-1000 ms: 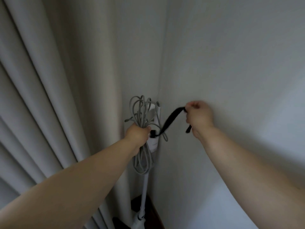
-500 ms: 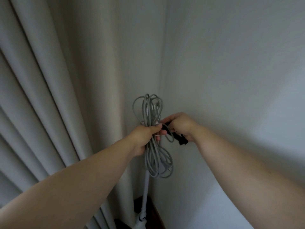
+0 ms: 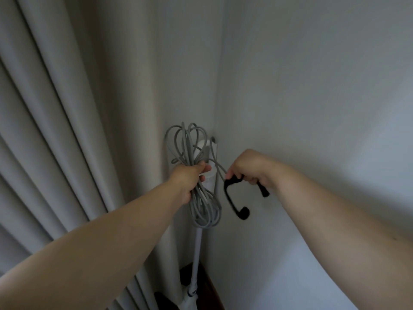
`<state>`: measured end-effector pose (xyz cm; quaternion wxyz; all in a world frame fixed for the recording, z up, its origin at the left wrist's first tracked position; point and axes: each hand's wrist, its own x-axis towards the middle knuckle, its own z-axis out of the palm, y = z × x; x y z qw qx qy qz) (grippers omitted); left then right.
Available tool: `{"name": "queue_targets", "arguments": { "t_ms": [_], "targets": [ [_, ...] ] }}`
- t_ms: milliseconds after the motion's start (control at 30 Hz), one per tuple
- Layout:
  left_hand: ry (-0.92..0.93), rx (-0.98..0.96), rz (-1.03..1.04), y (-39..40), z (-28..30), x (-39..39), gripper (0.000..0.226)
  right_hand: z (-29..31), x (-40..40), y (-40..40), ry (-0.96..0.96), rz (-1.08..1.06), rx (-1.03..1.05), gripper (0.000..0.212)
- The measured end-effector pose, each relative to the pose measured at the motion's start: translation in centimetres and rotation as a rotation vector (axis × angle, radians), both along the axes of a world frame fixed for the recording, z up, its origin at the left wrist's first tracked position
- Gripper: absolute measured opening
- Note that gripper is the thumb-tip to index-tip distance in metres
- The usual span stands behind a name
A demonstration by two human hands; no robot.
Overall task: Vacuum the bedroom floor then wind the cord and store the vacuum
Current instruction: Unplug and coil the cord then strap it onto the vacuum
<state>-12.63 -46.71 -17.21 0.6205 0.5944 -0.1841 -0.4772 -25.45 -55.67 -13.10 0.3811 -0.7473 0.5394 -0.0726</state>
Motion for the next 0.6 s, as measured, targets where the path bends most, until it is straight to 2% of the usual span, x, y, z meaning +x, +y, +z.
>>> {"name": "queue_targets", "arguments": {
  "t_ms": [67, 167, 233, 433, 533, 600],
  "targets": [
    [-0.011, 0.01, -0.035, 0.0, 0.0, -0.5, 0.019, 0.0, 0.3, 0.5, -0.093, 0.038, 0.031, 0.02],
    [-0.007, 0.0, -0.108, 0.1, 0.0, -1.3, 0.022, -0.8, 0.8, 1.1, -0.057, 0.1, 0.037, 0.017],
    [0.023, -0.019, -0.113, 0.3, 0.1, -1.5, 0.022, -1.4, 0.7, 0.9, -0.045, 0.052, 0.009, 0.014],
    [-0.02, -0.02, -0.068, 0.5, 0.1, -0.7, 0.015, -0.1, -0.8, -1.1, -0.316, -0.391, -0.505, 0.017],
    [-0.018, -0.033, -0.074, 0.8, 0.2, -0.6, 0.012, 0.1, 0.0, -1.6, -0.482, -0.43, -0.569, 0.03],
    [-0.021, -0.035, -0.072, 0.8, 0.2, -0.6, 0.012, 0.4, 0.7, -1.6, -0.586, -0.456, -0.59, 0.029]
  ]
}}
